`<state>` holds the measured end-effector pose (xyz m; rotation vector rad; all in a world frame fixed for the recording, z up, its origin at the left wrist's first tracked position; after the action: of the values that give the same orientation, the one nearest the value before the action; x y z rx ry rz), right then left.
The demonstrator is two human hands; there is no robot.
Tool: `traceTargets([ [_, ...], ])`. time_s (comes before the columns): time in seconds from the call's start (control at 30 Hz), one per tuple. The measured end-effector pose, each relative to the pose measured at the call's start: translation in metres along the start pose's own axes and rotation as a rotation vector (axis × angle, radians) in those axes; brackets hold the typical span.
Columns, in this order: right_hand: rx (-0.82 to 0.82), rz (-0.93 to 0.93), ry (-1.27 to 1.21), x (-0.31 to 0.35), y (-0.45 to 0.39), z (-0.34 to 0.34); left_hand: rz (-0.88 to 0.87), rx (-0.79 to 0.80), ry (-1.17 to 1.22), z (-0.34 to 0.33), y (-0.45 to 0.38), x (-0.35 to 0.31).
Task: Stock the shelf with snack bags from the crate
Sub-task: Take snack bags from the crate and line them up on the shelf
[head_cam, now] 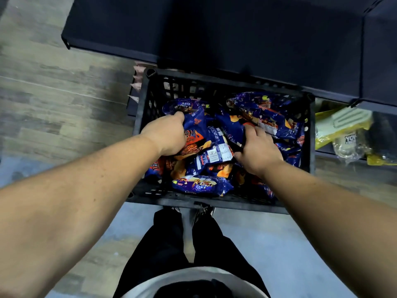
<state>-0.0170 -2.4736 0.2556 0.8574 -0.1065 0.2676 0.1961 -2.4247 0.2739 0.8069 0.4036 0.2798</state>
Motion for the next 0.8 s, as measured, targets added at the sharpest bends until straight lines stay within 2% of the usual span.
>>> traceTargets([
  [0.13,-0.083,0.018,0.076,0.006,0.001,0.005,0.006,-0.064,0.039,0.002,0.004,0.003],
  [0.27,-0.163,0.145,0.213,0.033,0.017,0.003,0.122,-0.145,0.032,0.013,0.007,0.015],
  [0.33,-0.12,0.206,0.259,0.041,0.024,-0.013,0.169,-0.178,0.001,0.017,0.008,0.018],
  [0.4,-0.002,0.224,0.256,0.04,0.027,-0.036,0.195,-0.194,-0.026,0.017,0.009,0.02],
  [0.53,0.156,0.214,0.186,0.027,0.026,-0.063,0.217,-0.17,-0.067,0.012,0.008,0.023],
  [0.67,0.092,0.23,0.023,0.023,0.024,-0.056,0.22,-0.14,-0.073,0.003,0.009,0.021],
  [0.8,0.012,0.121,-0.318,0.015,0.019,-0.039,0.188,-0.12,-0.054,0.002,0.011,0.017],
])
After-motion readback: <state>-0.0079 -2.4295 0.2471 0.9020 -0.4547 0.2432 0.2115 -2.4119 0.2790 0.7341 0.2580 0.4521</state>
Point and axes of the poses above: each hand's wrist, its own y-axis away from the middle knuckle, its own z-axis out of the back of the hand, x = y × z, the point moved 7 cm from there along -y, towards the middle knuckle, and after that the axes turned 13 degrees about x, right-handed, at the moved point
